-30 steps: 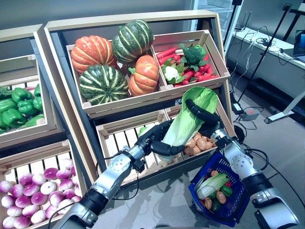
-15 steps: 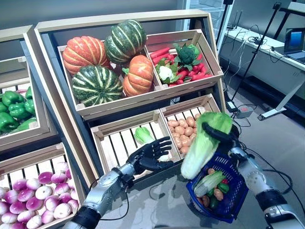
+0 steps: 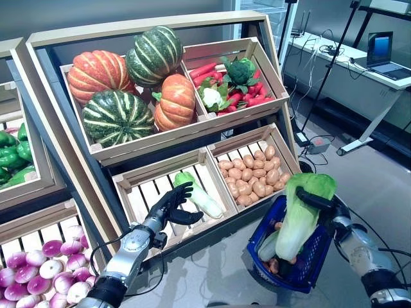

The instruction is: Put vegetables into the basket

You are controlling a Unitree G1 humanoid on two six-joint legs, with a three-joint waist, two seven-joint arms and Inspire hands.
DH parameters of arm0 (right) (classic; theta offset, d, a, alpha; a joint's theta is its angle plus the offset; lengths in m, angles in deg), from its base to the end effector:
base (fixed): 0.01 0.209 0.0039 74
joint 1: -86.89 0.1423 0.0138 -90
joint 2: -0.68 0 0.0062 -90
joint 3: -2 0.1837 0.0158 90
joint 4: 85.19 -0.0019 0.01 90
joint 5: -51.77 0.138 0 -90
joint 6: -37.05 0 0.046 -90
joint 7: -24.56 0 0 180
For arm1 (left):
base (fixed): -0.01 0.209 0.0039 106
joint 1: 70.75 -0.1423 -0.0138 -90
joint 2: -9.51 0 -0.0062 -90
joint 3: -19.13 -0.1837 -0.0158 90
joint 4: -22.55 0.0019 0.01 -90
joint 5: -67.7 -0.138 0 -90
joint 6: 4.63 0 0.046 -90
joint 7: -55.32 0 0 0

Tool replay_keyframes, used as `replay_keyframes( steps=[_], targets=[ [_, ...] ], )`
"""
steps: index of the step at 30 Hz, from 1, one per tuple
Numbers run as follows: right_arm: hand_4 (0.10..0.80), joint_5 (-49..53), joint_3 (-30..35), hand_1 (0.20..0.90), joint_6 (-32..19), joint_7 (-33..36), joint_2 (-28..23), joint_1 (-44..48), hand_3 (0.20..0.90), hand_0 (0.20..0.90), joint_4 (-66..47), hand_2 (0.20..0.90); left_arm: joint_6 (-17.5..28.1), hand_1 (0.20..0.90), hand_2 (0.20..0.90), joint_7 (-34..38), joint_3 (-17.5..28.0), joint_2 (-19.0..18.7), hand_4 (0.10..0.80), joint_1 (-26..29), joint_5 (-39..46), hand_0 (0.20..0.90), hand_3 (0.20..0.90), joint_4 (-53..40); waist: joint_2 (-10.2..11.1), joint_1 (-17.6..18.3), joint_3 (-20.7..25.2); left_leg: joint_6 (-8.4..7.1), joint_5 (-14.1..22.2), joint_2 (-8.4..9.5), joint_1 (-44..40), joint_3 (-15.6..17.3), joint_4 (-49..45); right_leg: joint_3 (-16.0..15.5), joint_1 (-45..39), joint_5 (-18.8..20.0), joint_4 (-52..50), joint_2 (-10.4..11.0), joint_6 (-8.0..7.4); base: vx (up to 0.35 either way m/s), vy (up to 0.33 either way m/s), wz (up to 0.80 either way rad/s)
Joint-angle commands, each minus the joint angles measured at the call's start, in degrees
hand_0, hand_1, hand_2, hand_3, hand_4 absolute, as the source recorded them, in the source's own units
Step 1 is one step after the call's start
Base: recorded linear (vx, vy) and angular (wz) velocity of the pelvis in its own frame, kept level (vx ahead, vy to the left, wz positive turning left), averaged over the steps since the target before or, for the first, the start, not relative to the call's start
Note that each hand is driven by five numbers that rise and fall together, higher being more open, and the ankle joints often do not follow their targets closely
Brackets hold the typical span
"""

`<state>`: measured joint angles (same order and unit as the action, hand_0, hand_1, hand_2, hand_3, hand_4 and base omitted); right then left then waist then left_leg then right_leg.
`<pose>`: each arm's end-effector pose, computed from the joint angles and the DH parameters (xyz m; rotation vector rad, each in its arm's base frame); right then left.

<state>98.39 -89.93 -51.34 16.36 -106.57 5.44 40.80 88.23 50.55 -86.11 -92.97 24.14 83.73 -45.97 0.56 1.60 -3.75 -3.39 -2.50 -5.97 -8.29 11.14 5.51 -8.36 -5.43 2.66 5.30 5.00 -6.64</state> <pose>0.2051 -0.2995 0.0104 0.2612 0.3751 -0.1771 0.2050 0.2243 0.0045 0.2557 0.3229 -0.2030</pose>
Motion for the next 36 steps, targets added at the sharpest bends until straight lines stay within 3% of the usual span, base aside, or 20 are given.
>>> replay_keyframes(
  steps=[1, 9, 15, 23, 27, 36],
  targets=[
    [0.4, -4.1, 5.8, 0.3, -10.2, 6.3, -5.7, 6.2, 0.3, 0.3, 0.8, 0.3, 5.8, 0.9, 0.9, 1.7, -0.5, -2.6, 0.8, 7.8, -0.8, 0.9, 0.9, -0.1, 1.2, -0.6, 1.0, -0.17, 4.6, 2.0, 0.3, -0.5, -0.5, -2.5, -2.0, -1.8, -0.6, 0.7, -0.78, 0.019, -0.034, 0.0],
    [0.4, -4.3, 5.3, 0.3, -12.0, 15.4, -5.5, 12.1, 0.3, 0.3, 10.7, 0.3, 4.8, 0.9, 0.9, 2.6, -4.8, -2.6, 0.8, 10.1, -0.4, 0.9, 0.9, 0.3, 0.9, -1.8, -0.5, 0.05, 4.8, 1.95, 0.7, 0.0, -1.4, -3.6, -1.7, -1.8, -1.1, 1.0, -0.71, 0.012, -0.047, -0.01],
    [0.4, -7.5, 1.1, 0.3, -10.8, 20.8, -4.8, 19.7, 0.3, 0.3, 15.6, 0.3, 5.3, 0.9, 0.9, 3.6, -7.9, -2.8, 0.8, 12.9, -0.9, 0.9, 0.9, 0.6, 0.6, -3.1, -2.4, 0.18, 6.1, 1.95, 3.5, 0.3, -6.6, -4.0, -0.4, -2.6, -3.3, 1.5, -0.1, -0.025, -0.027, -0.01],
    [0.4, -7.2, -0.2, 0.3, -12.0, 26.6, -6.7, 28.5, 0.3, 0.3, 24.7, 0.3, 7.4, 0.9, 0.9, 6.5, -10.9, -3.8, 0.8, 21.5, 1.6, 0.9, 0.9, 0.7, -0.3, -3.5, -12.0, 0.21, 10.8, -0.32, 17.5, -0.3, -26.1, -5.7, 11.6, -7.5, -21.0, 4.7, 1.88, -0.226, -0.056, 0.07],
    [0.4, -8.2, 0.5, 0.3, -13.0, 27.8, -7.6, 29.7, 0.3, 0.3, 26.0, 0.3, 9.4, 0.9, 0.9, 8.6, -11.3, -3.6, 0.8, 21.2, 2.0, 0.9, 0.9, -0.2, -1.5, -3.5, -15.1, 0.21, 14.1, -1.94, 23.8, -1.3, -35.3, -5.9, 16.5, -11.3, -30.2, 6.6, 3.44, -0.123, -0.016, 0.09],
    [0.4, -9.3, 1.8, 0.3, -15.5, 32.8, -10.6, 33.1, 0.3, 0.3, 26.0, 0.3, 17.5, 0.9, 0.9, 14.4, -11.4, -4.6, 0.8, 22.0, 1.5, 0.9, 0.9, -5.7, -3.5, -3.9, -20.7, 2.07, 21.1, -1.01, 38.9, -3.1, -53.8, -4.0, 33.0, -18.2, -53.3, 11.6, 4.55, -0.107, 0.002, 0.11]
  ],
)
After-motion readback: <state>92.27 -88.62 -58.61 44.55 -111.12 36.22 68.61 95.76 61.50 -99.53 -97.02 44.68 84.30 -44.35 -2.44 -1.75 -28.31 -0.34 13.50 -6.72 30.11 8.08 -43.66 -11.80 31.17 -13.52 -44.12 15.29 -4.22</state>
